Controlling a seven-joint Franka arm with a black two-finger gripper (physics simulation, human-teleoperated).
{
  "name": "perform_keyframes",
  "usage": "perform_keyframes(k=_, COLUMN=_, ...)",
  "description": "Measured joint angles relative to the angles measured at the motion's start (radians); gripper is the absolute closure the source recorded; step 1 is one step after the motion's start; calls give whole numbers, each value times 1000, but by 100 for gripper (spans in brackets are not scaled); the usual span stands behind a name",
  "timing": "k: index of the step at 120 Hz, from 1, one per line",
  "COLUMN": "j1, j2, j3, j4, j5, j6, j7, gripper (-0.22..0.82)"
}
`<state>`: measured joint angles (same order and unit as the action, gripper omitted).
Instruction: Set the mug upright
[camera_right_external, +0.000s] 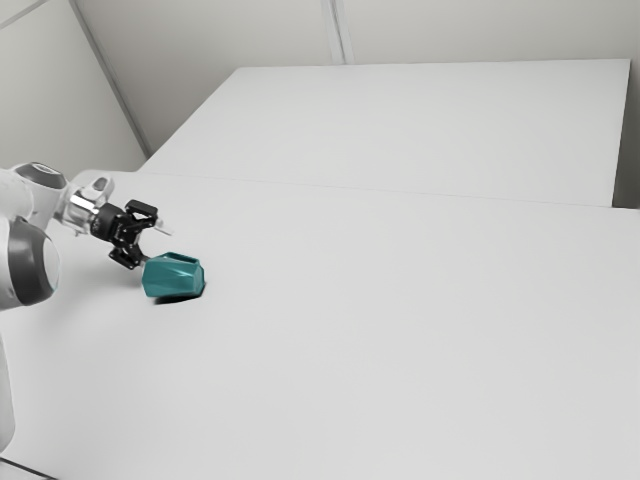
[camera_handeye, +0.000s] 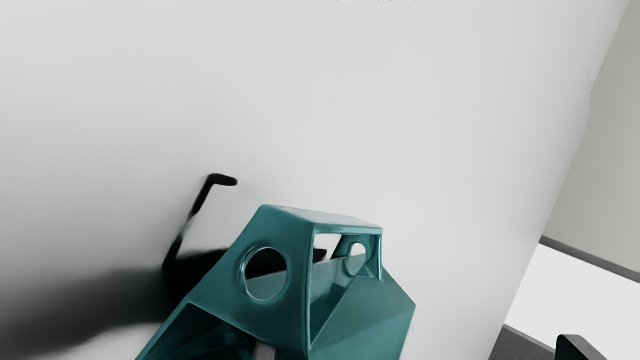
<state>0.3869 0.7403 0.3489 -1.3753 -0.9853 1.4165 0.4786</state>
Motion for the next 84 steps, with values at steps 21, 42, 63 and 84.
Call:
perform_keyframes(k=21, j1=-5, j2=0, j3=-20, j4=-8, j5=-2, j6=21, j7=-7, gripper=0)
perform_keyframes(k=42, j1=-11, j2=-3, j3=-33, j4=-16, j5=-3, j6=36, j7=-13, gripper=11)
perform_keyframes(k=63, j1=-20, j2=-3, j3=-34, j4=-16, j5=-11, j6=45, j7=-22, gripper=47)
perform_keyframes(k=84, j1=-22, j2=-3, j3=-35, j4=-18, j5=-14, j6=49, j7=-32, gripper=67)
